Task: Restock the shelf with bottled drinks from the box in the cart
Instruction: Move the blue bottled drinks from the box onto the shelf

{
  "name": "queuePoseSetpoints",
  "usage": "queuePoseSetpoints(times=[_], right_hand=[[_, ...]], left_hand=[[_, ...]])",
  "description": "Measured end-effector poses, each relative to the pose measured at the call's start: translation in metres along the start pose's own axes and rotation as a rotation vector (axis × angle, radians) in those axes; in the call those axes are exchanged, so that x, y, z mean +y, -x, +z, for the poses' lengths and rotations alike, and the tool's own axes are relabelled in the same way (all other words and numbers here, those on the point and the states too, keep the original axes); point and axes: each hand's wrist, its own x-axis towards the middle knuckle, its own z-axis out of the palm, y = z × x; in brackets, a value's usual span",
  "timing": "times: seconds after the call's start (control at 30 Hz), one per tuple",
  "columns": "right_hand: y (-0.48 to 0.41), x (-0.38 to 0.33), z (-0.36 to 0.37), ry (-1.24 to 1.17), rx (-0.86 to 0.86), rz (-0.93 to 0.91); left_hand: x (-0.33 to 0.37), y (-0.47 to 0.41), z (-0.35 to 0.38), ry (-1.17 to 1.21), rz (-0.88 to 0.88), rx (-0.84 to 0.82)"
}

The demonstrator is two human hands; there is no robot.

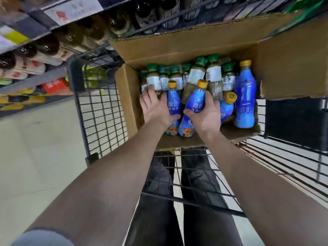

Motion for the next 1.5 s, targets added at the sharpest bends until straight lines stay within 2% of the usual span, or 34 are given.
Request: queuePoseSetpoints(times=[0.17,0.3,0.5,0.6,0.7,1.0,1.17,1.5], right_hand=[[-0.001,0.004,0.015,-0.029,0.056,0.001],[-0.003,0.005,0.017,-0.105,0.083,0.041],[0.003,0.014,0.022,-0.281,0.055,0.011],[0.005,0.025,0.025,-0.374,-0.008,-0.016],[0.008,0.027,0.014,-0.494,-0.084,0.005],[0.064,-0.019,-0.067,-0.631,-0.238,0.081],[0.121,-0.051,-0.094,-0.673,-0.218,-0.012],[0.224,-0.102,-0.121,-0.64,-0.22,-0.276]], left_hand=[[0.007,-0.001,0.014,0.024,-0.057,0.003],[0.011,0.003,0.02,0.156,-0.087,0.085],[0.005,0.031,0.028,0.354,0.061,0.238],[-0.006,0.037,0.027,0.505,0.143,0.199],[-0.014,0.045,0.019,0.692,0.187,0.066],[-0.021,0.087,-0.083,1.014,0.224,0.012],[-0.034,0.122,-0.133,1.092,0.324,-0.04],[-0.076,0.208,-0.194,1.182,0.321,0.188]])
